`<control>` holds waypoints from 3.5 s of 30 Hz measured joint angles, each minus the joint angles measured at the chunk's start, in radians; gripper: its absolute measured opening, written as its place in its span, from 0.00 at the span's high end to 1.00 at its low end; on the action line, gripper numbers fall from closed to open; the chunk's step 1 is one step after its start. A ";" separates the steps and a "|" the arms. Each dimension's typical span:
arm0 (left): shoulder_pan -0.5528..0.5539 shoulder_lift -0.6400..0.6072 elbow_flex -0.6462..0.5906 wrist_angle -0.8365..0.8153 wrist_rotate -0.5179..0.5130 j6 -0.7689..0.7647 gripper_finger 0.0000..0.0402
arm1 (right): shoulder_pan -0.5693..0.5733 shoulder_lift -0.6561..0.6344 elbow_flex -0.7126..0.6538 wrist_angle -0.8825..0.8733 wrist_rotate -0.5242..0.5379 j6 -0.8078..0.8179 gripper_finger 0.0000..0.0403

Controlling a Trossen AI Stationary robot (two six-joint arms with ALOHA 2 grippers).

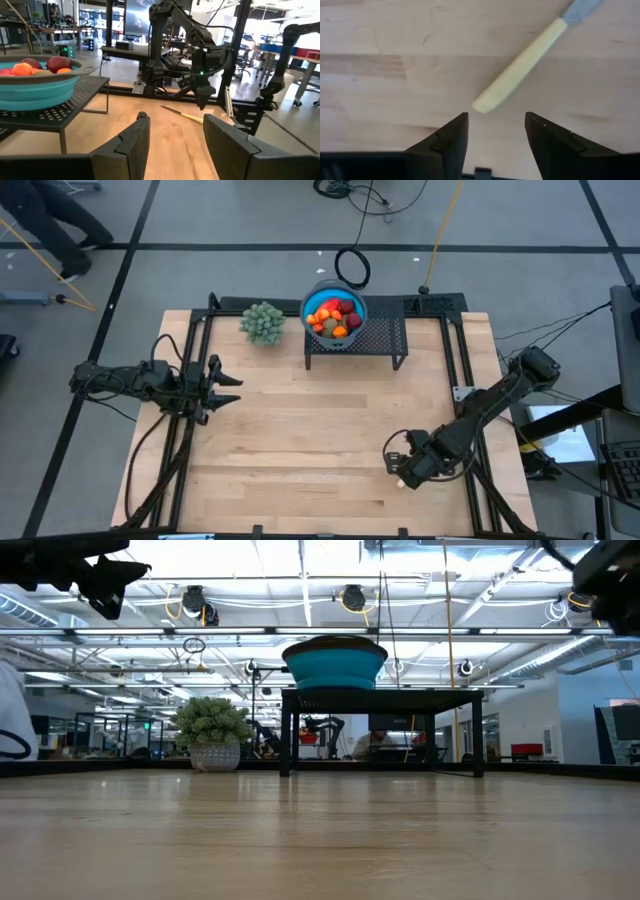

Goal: Pick & Place Fruit
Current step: Put the yellow table knife on the shelf

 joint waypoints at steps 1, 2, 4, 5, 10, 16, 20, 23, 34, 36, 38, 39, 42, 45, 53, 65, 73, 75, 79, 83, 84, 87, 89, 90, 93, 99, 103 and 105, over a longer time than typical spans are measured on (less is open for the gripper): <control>0.000 0.000 0.000 0.000 0.000 0.006 0.54 | -0.007 0.000 -0.011 0.014 0.000 0.000 0.54; 0.000 0.000 0.000 0.000 -0.001 0.009 0.54 | -0.010 0.000 -0.024 0.026 0.000 -0.001 0.54; 0.000 0.000 0.000 0.000 -0.001 0.009 0.54 | -0.014 0.000 -0.051 0.055 0.000 -0.002 0.55; 0.000 0.000 0.000 0.000 -0.001 0.009 0.54 | -0.014 0.000 -0.060 0.063 -0.002 -0.002 0.55; 0.000 0.000 0.000 0.000 -0.001 0.012 0.54 | -0.018 0.000 -0.067 0.070 -0.010 -0.001 0.55; 0.000 0.000 0.000 0.000 -0.002 0.028 0.54 | -0.017 0.006 -0.068 0.064 -0.060 0.003 0.55; 0.000 0.000 0.000 0.000 -0.008 0.036 0.54 | -0.021 0.015 -0.068 0.048 -0.052 0.004 0.55; 0.000 0.000 0.000 0.000 -0.008 0.041 0.54 | -0.033 0.029 -0.070 0.053 -0.055 0.004 0.55; 0.000 0.000 0.000 0.000 -0.008 0.041 0.54 | -0.033 0.074 -0.070 0.078 -0.057 0.007 0.55; 0.000 0.000 0.000 0.000 -0.008 0.041 0.54 | -0.033 0.082 -0.070 0.082 -0.059 0.007 0.55; 0.000 0.000 0.000 0.000 -0.008 0.041 0.54 | -0.033 0.102 -0.070 0.091 -0.058 0.007 0.55; 0.000 0.000 0.000 0.000 -0.008 0.041 0.54 | -0.033 0.112 -0.070 0.095 -0.059 0.007 0.55; 0.000 0.000 0.000 0.000 -0.008 0.041 0.54 | -0.033 0.150 -0.069 0.111 -0.060 0.008 0.55; 0.000 0.000 0.000 0.000 -0.008 0.041 0.54 | -0.037 0.189 -0.067 0.139 -0.073 0.011 0.55; 0.000 0.000 0.000 0.000 -0.008 0.038 0.54 | -0.041 0.223 -0.066 0.161 -0.085 0.010 0.56; 0.000 0.000 0.000 0.000 -0.007 0.023 0.54 | -0.046 0.226 -0.066 0.148 -0.079 -0.012 0.71; 0.000 0.000 0.000 0.000 -0.007 0.022 0.54 | -0.046 0.227 -0.068 0.142 -0.077 -0.016 0.79; 0.000 0.000 0.000 0.000 -0.007 0.022 0.54 | -0.046 0.227 -0.068 0.140 -0.077 -0.016 0.81; 0.000 0.000 0.000 0.000 -0.007 0.021 0.54 | -0.046 0.227 -0.068 0.140 -0.077 -0.019 0.81; 0.000 0.000 0.000 0.000 -0.007 0.020 0.54 | -0.046 0.211 -0.068 0.139 -0.077 -0.023 0.81; 0.000 0.000 0.000 0.000 -0.008 0.020 0.54 | -0.046 0.202 -0.068 0.137 -0.073 -0.023 0.82; 0.000 0.000 0.000 0.000 -0.008 0.020 0.54 | -0.045 0.174 -0.071 0.114 -0.049 -0.029 0.82; 0.000 0.000 0.000 0.000 -0.008 0.020 0.54 | -0.045 0.151 -0.072 0.081 -0.052 -0.030 0.82; 0.000 0.000 0.000 0.000 -0.008 0.020 0.54 | -0.045 0.138 -0.073 0.068 -0.051 -0.031 0.82; 0.000 0.000 0.000 0.000 -0.008 0.020 0.54 | -0.044 0.106 -0.073 0.043 -0.048 -0.036 0.82; 0.000 0.000 0.000 0.000 -0.008 0.021 0.54 | -0.043 0.040 -0.072 0.043 0.045 -0.084 0.82; 0.000 0.000 0.000 0.000 -0.009 0.023 0.54 | -0.043 -0.007 -0.071 0.082 0.152 -0.173 0.82; 0.000 0.000 0.000 0.000 -0.009 0.023 0.54 | -0.043 -0.030 -0.071 0.115 0.213 -0.229 0.82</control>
